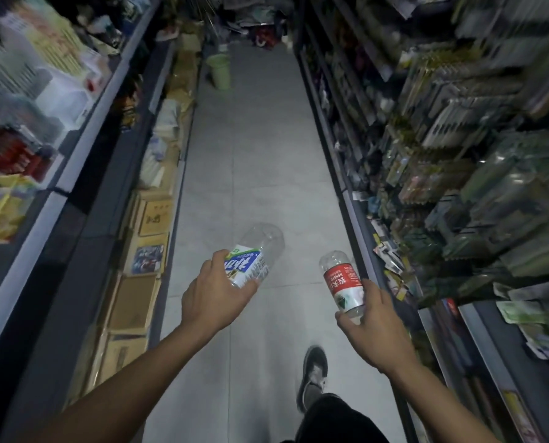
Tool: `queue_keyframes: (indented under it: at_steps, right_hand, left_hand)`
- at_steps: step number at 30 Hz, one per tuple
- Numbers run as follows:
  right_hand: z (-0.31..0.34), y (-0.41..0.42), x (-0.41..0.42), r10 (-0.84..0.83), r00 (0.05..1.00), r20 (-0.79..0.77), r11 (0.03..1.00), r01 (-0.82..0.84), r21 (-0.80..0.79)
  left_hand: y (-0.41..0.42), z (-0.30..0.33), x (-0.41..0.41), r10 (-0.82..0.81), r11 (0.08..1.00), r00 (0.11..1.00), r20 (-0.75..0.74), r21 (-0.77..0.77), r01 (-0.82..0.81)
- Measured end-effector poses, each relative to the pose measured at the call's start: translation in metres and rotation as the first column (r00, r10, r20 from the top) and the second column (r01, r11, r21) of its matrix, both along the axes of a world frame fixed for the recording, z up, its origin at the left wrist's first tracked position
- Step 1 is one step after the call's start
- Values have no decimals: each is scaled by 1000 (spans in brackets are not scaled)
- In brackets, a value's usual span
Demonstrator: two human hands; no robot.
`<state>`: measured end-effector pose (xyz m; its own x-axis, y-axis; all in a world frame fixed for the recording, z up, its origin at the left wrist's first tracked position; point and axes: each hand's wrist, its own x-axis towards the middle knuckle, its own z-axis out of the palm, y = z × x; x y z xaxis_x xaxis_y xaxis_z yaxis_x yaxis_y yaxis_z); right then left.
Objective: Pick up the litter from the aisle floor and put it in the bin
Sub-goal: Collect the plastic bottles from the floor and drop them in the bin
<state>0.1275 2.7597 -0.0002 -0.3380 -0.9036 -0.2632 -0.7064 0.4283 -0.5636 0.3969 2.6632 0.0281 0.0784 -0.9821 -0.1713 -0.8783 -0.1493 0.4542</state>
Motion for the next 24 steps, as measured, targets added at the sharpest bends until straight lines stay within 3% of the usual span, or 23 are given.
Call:
queue_keyframes:
  at_steps: [5, 11, 19, 24]
  right_hand:
    - [4, -90, -45, 1, 1000, 26, 1000, -1, 15]
    - [18, -211, -76, 120, 992, 22, 993, -120, -17]
    - [28, -362, -65, 227, 974, 5, 972, -226, -65]
    - [23, -453, -48, 229, 973, -15, 970, -229, -75]
  left_hand:
    - [-69, 2, -41, 40, 999, 999, 4, 10, -40]
    - [-144, 3, -65, 135, 991, 991, -12, -6, -135]
    - [-245, -3, -48, 260, 966, 965, -17, -7, -260]
    - [-339, -11, -26, 255, 966, 965, -62, -23, -256]
